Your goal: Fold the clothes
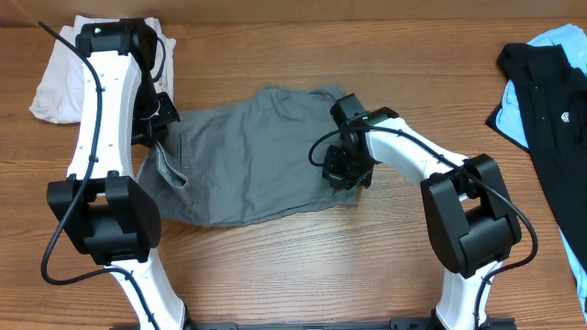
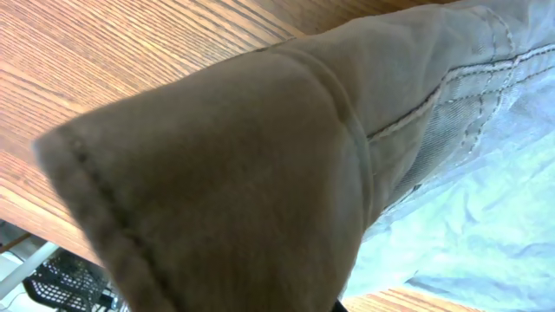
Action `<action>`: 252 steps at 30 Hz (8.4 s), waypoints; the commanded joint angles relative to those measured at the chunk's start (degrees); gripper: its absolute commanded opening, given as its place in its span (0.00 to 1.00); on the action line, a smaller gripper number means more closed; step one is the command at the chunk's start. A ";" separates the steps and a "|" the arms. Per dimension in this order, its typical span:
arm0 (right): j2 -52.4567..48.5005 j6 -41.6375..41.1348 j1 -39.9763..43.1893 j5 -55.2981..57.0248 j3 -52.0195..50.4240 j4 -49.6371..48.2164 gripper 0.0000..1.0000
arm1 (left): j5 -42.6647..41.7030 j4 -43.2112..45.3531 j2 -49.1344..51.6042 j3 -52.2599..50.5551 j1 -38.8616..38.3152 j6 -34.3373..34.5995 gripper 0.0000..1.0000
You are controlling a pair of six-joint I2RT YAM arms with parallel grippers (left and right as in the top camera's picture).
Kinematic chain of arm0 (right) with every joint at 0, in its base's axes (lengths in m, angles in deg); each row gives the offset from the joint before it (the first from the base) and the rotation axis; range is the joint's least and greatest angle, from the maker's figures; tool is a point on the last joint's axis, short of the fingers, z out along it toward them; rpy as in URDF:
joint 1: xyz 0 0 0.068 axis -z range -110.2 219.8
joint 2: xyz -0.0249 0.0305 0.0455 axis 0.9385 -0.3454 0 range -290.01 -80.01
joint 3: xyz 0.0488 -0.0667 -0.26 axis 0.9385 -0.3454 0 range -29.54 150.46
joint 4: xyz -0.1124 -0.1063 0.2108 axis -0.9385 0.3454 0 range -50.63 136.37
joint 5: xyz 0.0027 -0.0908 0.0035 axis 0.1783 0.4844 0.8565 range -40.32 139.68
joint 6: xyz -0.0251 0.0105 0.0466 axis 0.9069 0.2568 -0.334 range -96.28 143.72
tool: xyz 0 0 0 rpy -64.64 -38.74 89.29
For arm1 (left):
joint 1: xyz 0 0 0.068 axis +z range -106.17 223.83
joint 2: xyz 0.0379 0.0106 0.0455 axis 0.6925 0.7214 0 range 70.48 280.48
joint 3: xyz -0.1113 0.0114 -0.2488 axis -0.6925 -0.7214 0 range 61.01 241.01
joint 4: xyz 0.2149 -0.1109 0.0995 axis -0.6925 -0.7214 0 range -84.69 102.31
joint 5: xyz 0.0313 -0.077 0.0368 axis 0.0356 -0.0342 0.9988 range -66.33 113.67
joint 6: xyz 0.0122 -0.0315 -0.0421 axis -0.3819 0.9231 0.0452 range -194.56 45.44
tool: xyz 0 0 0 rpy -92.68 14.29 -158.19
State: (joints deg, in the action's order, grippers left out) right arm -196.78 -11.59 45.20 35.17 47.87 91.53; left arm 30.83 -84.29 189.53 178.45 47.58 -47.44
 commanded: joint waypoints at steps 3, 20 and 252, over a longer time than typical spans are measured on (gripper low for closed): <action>-2.73 -0.57 -2.10 1.79 -0.28 -0.94 0.04 | 0.83 -0.20 -1.60 1.03 -0.11 1.20 0.04; -2.73 -5.03 -9.57 1.60 -0.28 -6.05 0.04 | -8.26 0.07 -1.60 11.74 -12.52 2.75 0.04; 5.66 17.73 19.08 5.40 54.40 44.89 1.00 | -18.80 44.30 23.98 19.52 21.40 -26.53 0.89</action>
State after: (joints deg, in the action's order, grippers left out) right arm -192.79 6.46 64.41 40.07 102.31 136.51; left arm 13.91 -38.67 214.71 197.43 69.32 -74.70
